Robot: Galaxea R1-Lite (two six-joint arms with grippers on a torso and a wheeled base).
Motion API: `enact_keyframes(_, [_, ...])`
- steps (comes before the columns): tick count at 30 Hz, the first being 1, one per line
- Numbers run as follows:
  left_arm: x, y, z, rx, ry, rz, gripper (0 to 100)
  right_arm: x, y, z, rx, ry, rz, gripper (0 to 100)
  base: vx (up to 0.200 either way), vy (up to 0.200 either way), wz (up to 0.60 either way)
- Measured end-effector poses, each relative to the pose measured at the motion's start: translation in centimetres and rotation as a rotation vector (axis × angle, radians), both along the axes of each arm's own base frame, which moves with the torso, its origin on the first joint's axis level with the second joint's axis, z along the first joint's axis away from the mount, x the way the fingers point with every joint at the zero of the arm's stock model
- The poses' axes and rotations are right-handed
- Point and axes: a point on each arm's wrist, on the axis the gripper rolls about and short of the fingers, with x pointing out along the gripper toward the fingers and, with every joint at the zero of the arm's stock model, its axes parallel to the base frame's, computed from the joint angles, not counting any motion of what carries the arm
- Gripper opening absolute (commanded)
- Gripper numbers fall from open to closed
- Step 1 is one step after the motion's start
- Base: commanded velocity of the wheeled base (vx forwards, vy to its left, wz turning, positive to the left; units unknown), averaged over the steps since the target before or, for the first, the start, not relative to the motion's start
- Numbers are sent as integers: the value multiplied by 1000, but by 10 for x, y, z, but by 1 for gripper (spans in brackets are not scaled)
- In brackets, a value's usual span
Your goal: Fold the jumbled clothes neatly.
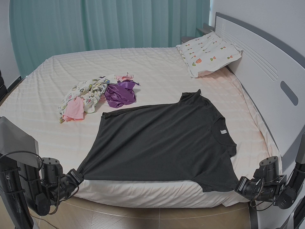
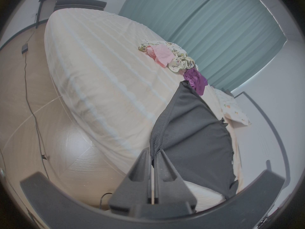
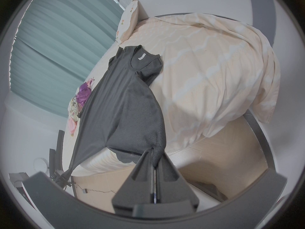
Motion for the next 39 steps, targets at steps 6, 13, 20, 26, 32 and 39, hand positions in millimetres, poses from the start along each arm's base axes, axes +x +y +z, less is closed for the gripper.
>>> enact_keyframes(6, [1, 2, -7, 51, 18, 5, 0, -4, -1, 2, -33, 10, 19, 0, 0, 0, 0])
enact_keyframes(13, [2, 10, 2, 29, -20, 51, 0, -9, -4, 7, -63, 17, 37, 0, 0, 0, 0])
enact_keyframes(20, [2, 13, 6, 19, -39, 61, 0, -14, -7, 12, -65, 20, 51, 0, 0, 0, 0])
enact_keyframes(26, [2, 12, 7, 14, -43, 55, 0, -15, -6, 14, -50, 11, 64, 0, 0, 0, 0])
enact_keyframes(32, [2, 12, 10, 12, -58, 56, 0, -12, -6, 23, -24, -62, 61, 0, 0, 0, 0])
enact_keyframes(39, [8, 12, 21, 3, -125, 57, 0, 16, -2, 47, 15, -217, 40, 0, 0, 0, 0])
